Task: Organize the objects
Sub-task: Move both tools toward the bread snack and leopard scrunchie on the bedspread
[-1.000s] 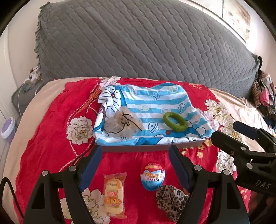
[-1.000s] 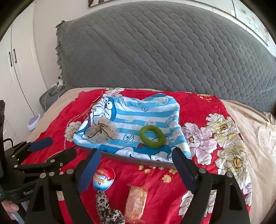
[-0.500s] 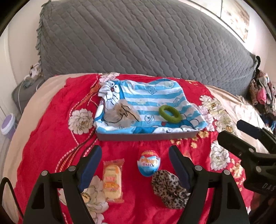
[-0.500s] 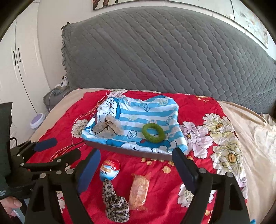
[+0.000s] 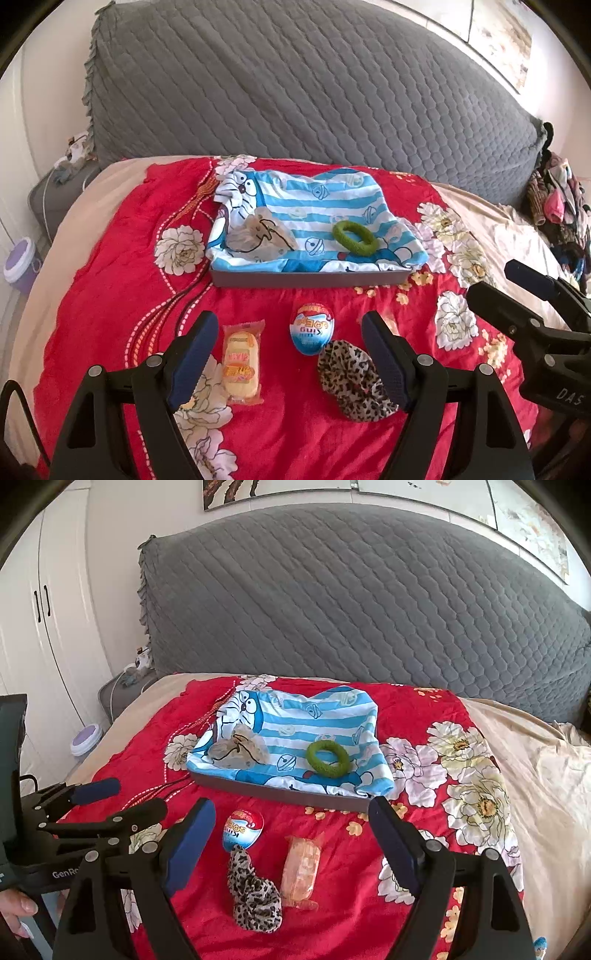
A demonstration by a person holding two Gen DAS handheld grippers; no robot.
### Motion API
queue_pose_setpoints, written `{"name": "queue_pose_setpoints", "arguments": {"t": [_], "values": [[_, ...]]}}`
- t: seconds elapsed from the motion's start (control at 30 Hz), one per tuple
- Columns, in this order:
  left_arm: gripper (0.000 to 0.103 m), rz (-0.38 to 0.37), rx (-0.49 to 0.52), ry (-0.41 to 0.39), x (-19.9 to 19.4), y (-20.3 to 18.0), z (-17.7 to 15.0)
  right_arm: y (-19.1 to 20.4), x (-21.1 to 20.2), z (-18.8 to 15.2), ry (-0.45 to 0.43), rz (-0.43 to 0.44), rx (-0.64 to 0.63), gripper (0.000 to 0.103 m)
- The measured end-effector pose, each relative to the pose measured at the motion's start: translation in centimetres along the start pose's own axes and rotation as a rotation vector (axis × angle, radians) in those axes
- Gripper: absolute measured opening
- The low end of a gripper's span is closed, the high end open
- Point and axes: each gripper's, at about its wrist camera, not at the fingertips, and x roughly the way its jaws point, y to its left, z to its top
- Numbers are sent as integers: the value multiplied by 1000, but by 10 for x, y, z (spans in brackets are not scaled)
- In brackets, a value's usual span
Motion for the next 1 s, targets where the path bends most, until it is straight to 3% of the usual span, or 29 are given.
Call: {"name": "queue_pose_setpoints", "arguments": {"t": [1.0], "values": [[81, 30, 44, 50, -17, 5, -43, 17, -15, -40, 46, -17, -63, 85]]}}
